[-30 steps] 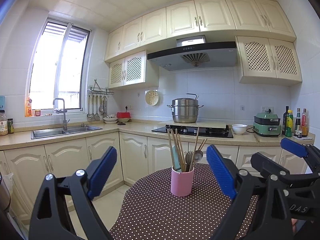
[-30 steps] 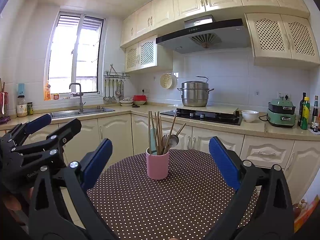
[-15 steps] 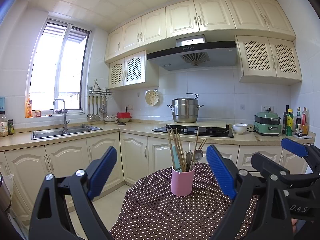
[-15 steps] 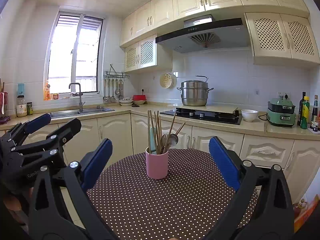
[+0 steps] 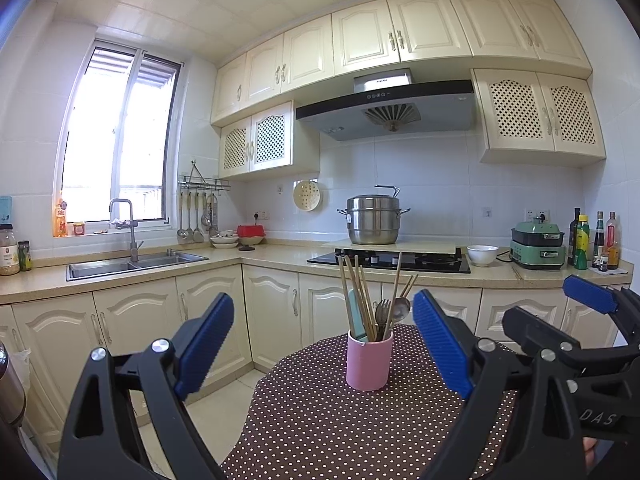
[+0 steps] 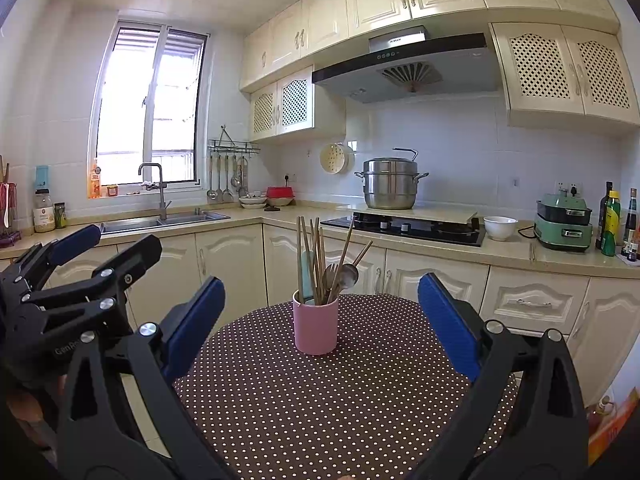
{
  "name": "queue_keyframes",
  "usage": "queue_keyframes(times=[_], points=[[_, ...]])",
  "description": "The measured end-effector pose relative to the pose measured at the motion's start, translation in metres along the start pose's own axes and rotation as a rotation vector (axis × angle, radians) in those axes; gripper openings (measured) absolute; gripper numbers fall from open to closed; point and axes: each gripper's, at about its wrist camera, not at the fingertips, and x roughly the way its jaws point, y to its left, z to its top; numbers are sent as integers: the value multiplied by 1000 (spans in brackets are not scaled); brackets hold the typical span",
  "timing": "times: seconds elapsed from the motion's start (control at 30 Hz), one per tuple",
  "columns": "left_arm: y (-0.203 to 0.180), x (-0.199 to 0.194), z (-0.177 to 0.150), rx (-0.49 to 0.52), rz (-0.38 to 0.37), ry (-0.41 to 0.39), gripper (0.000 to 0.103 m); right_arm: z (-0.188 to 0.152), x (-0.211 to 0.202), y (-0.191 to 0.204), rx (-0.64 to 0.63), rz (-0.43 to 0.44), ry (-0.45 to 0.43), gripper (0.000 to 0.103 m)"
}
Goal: Organize utensils
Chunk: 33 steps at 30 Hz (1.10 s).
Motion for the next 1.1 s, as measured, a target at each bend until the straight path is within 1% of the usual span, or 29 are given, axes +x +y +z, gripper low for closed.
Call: queue_keyframes(times=[0.27,1.1], points=[[5,-1,0,-4,3,1,89,0,1,3,-6,3,3,95],[1,0,-1,0,-2,9,89,-3,0,0,3,0,11,95]])
